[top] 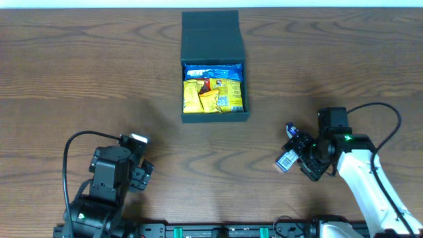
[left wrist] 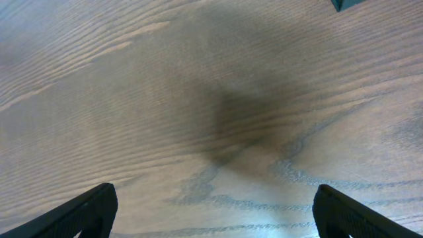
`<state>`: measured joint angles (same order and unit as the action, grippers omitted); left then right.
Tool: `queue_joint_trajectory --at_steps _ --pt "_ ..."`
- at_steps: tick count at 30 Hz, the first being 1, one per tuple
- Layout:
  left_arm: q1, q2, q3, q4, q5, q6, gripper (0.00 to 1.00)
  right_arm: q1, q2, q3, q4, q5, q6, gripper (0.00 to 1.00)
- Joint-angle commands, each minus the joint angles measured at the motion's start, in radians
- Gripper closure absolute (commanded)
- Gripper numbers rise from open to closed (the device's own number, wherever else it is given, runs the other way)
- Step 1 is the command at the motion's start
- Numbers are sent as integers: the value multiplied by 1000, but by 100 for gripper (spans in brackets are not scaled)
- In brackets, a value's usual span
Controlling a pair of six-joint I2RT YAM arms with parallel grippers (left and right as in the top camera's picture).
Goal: Pack container
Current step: 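Grasp the blue eclipse mints tin with the right gripper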
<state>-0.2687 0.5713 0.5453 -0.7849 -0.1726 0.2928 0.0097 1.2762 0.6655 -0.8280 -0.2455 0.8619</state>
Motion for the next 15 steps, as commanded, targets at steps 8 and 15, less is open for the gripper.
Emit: queue_joint_trajectory --at_steps 8,15 --pt "7 -2 0 -1 -14 11 5 26 126 -7 93 9 5 25" --pt "7 -2 0 -1 -14 11 5 33 169 -7 107 9 5 36"
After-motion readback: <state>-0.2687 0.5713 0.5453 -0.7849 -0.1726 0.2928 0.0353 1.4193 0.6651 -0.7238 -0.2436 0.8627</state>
